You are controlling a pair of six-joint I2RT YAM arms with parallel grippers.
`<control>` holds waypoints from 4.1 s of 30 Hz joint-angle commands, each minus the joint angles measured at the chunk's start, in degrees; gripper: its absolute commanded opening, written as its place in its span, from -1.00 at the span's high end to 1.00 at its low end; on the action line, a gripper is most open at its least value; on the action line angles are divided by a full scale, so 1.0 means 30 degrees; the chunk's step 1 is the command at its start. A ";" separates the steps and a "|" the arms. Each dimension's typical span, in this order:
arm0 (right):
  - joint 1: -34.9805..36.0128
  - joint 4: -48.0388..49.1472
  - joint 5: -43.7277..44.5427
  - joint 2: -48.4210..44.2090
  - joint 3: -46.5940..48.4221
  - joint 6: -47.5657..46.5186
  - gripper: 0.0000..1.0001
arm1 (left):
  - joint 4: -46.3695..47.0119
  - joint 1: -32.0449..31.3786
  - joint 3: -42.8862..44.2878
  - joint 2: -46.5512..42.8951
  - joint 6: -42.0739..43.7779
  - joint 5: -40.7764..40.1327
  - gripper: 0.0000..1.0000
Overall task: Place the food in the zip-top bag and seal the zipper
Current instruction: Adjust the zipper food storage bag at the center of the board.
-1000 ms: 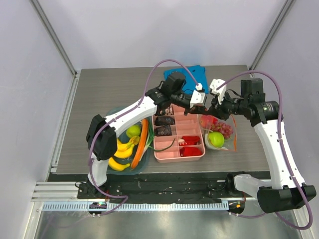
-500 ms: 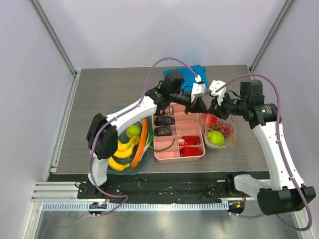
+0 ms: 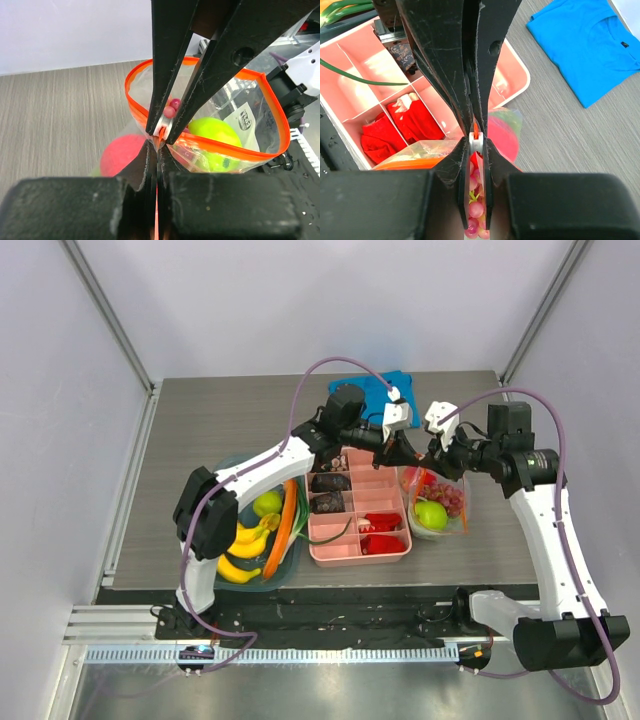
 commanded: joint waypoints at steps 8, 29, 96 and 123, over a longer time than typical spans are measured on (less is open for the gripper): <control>-0.0701 -0.1868 0.1180 0.0613 0.1009 0.0640 0.64 | 0.3487 0.1256 0.0448 -0.1260 -0.2092 -0.0126 1.00; -0.0818 0.0738 -0.1454 0.0760 0.3093 0.3368 -0.17 | 0.3781 0.1256 0.0535 -0.0880 -0.3644 0.0314 1.00; 0.0617 0.6630 -0.1135 -0.1204 -0.2945 -0.2346 0.89 | 0.5832 0.1989 0.0946 -0.0264 -0.6516 0.0196 1.00; 0.0090 0.4873 -0.0109 -0.1408 -0.2945 -0.3194 0.93 | 0.6769 0.2223 0.0419 -0.0909 -0.7307 0.0431 1.00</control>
